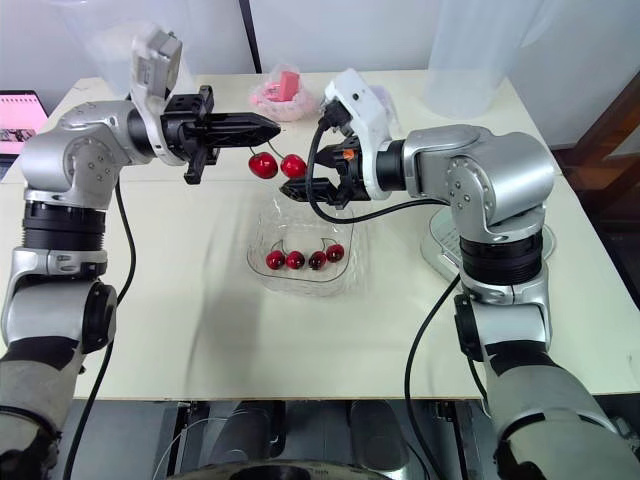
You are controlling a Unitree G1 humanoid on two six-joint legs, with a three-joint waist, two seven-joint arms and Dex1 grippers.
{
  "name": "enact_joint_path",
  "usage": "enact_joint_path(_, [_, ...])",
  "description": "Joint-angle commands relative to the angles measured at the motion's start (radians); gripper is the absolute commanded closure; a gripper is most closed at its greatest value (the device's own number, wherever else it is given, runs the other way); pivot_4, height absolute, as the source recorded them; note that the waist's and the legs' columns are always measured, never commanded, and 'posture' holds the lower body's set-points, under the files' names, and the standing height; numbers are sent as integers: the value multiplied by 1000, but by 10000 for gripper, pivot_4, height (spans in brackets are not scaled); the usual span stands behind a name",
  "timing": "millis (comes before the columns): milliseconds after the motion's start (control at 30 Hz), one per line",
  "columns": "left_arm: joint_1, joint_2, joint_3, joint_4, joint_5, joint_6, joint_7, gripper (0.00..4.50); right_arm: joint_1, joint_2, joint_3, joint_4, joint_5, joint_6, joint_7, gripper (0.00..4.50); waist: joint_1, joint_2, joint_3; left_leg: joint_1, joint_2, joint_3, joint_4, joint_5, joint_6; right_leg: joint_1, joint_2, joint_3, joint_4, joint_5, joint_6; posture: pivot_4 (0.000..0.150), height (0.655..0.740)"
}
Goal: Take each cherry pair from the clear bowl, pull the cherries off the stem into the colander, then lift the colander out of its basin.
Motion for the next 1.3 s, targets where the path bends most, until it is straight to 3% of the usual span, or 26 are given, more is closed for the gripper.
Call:
enact_joint_path(33, [-8, 5, 1, -31, 2, -20, -6, 45000, -34, 8, -15, -15, 33, -20, -23, 637, 0, 0, 0, 0, 0, 0, 0, 0, 0, 0, 0, 0, 0, 0, 0, 1500, 7348])
enact_joint_path(167, [-2, 3, 0, -32, 4, -25, -6, 45000, -38, 18, -13, -6, 56, -23, -45, 637, 0, 0, 0, 0, 0, 0, 0, 0, 0, 0, 0, 0, 0, 0, 0, 1500, 7348])
enact_joint_path(200, [-2, 4, 0, -32, 3, -25, -6, 45000, -39, 20, -12, -5, 61, -23, -49, 3002, 0, 0, 0, 0, 0, 0, 0, 0, 0, 0, 0, 0, 0, 0, 0, 1500, 7348])
enact_joint_path(300, [-6, 5, 3, -30, 2, -25, -3, 45000, -37, 20, -7, -5, 74, -28, -59, 13696, 0, 0, 0, 0, 0, 0, 0, 0, 0, 0, 0, 0, 0, 0, 0, 1500, 7348])
enact_joint_path(433, [-9, 8, 8, -25, 2, -23, 1, 45000, -32, 14, -5, -7, 89, -29, -72, 34972, 0, 0, 0, 0, 0, 0, 0, 0, 0, 0, 0, 0, 0, 0, 0, 1500, 7348])
enact_joint_path(467, [-9, 9, 8, -24, 2, -24, 1, 45000, -31, 12, -5, -7, 93, -28, -75, 36813, 0, 0, 0, 0, 0, 0, 0, 0, 0, 0, 0, 0, 0, 0, 0, 1500, 7348])
enact_joint_path(1300, [-103, -13, 88, 62, -48, 25, 54, 45000, 101, -113, 68, -86, 146, 13, -103, 36813, 0, 0, 1, -1, 0, 0, 0, 0, 1, 0, 0, 0, -1, 0, 0, 1500, 7348])
